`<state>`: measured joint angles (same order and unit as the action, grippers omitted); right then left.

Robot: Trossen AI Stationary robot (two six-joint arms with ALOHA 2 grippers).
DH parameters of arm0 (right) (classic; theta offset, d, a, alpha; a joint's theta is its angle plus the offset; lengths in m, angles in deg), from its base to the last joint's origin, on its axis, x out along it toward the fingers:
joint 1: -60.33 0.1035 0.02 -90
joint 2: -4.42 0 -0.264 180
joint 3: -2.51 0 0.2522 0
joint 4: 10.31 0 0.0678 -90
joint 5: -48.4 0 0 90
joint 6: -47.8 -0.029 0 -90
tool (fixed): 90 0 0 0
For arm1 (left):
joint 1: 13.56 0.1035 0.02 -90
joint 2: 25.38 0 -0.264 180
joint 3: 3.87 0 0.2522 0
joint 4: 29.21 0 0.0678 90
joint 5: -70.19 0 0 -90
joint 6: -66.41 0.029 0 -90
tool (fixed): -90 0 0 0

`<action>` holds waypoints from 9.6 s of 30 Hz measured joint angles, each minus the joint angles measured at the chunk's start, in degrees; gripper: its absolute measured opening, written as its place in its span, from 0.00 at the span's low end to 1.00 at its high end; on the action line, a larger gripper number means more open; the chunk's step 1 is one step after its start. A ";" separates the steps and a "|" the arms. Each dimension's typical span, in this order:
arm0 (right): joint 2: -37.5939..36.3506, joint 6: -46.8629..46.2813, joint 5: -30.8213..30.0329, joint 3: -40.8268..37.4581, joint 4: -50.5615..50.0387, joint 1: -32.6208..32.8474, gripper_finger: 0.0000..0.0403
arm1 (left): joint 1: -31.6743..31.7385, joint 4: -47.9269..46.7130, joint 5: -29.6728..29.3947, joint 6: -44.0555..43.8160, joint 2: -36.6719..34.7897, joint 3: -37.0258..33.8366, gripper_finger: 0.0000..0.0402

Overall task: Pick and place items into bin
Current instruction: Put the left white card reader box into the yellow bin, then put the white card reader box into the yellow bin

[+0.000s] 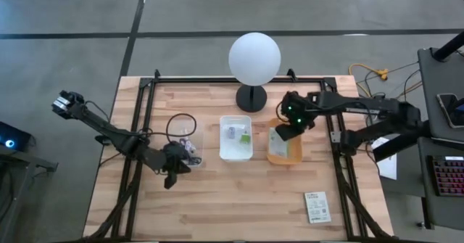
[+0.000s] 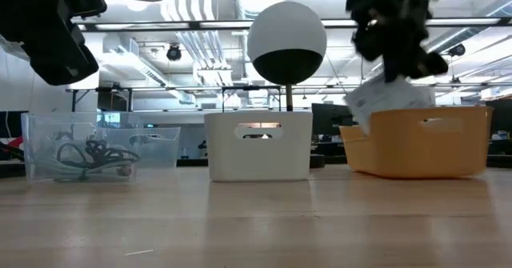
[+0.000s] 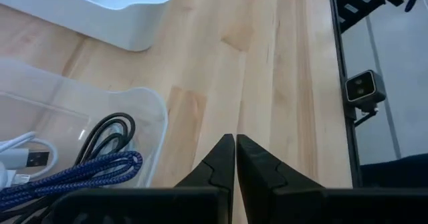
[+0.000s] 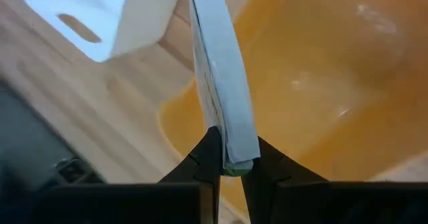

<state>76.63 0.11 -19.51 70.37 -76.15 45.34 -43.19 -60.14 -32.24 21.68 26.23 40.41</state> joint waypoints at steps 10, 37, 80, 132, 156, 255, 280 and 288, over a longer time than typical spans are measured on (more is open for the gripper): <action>4.88 5.28 -9.67 -2.08 -6.26 -1.85 0.29 | 0.00 0.37 0.07 -2.89 2.69 -0.02 0.00; 4.76 -14.72 -3.34 4.25 -25.35 41.84 0.51 | 0.02 16.25 0.13 0.60 4.87 -4.24 0.00; 6.19 -67.07 2.42 -25.32 32.84 63.31 0.02 | 0.00 16.26 3.15 -1.57 6.54 -5.18 0.00; 34.77 -29.89 -19.78 19.69 6.31 68.64 0.42 | 1.48 19.41 8.31 23.40 60.02 48.52 0.01; 42.06 -28.72 -31.15 20.80 12.09 71.38 0.41 | 2.82 9.16 18.07 19.50 76.18 66.79 0.07; 40.06 16.65 -45.72 25.09 19.08 49.23 0.29 | 4.24 5.79 2.49 -4.30 65.07 44.77 0.07; 39.53 38.60 -46.42 27.01 18.00 48.59 0.29 | 4.13 7.72 1.62 -2.63 64.48 44.55 0.07; 38.90 53.43 -49.55 27.01 17.26 48.34 0.32 | 3.63 11.36 -0.34 0.65 64.48 44.55 0.07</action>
<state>115.53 53.53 -69.06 97.37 -58.89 93.67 -39.57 -48.79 -32.58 22.33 90.71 84.96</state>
